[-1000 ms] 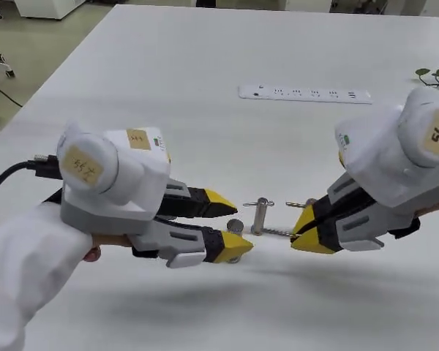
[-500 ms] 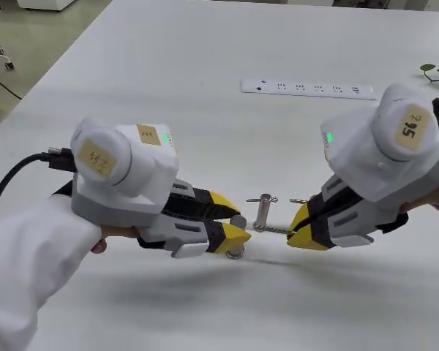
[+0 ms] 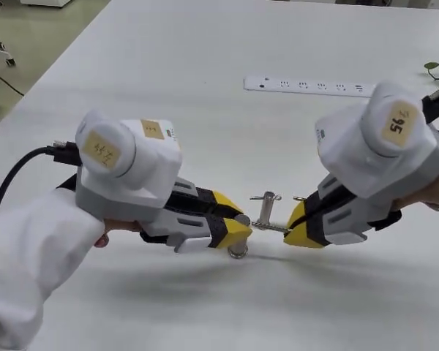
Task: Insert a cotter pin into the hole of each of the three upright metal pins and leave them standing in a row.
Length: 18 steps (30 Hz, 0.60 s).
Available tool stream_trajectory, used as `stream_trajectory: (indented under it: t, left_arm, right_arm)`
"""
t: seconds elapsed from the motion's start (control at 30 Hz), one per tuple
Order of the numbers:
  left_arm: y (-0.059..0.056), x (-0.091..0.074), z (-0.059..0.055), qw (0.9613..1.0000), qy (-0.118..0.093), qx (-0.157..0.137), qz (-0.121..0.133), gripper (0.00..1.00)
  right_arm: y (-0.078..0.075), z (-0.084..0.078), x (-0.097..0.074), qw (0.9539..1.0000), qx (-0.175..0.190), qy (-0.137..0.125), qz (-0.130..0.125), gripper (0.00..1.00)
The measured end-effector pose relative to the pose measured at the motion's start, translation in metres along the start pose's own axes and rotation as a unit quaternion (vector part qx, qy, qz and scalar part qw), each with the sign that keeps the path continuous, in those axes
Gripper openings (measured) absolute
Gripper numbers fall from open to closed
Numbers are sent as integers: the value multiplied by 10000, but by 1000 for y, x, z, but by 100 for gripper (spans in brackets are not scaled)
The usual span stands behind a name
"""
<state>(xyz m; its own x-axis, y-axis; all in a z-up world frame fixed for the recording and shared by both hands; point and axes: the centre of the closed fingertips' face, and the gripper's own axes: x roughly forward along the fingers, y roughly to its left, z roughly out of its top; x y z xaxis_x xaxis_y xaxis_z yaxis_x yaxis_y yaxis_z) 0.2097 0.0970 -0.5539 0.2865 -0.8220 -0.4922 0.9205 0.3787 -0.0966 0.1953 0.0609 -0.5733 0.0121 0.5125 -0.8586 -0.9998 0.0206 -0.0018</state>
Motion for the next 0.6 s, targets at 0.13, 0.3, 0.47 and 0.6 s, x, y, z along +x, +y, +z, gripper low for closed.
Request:
stream_trajectory:
  t: [0.13, 0.3, 0.47, 0.6]
  left_arm:
    - [0, 0, 0, 10000, 6, 8, 11, 10]
    - [-2, 0, 0, 10000, 22, 42, -11, 10]
    - [-3, 0, 0, 10000, 29, 52, -13, 10]
    - [-4, 0, 0, 9999, 43, 84, -38, 10]
  right_arm:
    - [1, -1, 1, 10000, 26, 45, 9, 0]
    - [-1, -2, 2, 9999, 32, 109, 16, 0]
    - [1, 2, 4, 9999, 50, 105, 49, 0]
    - [1, 9, 5, 10000, -8, 52, 35, 0]
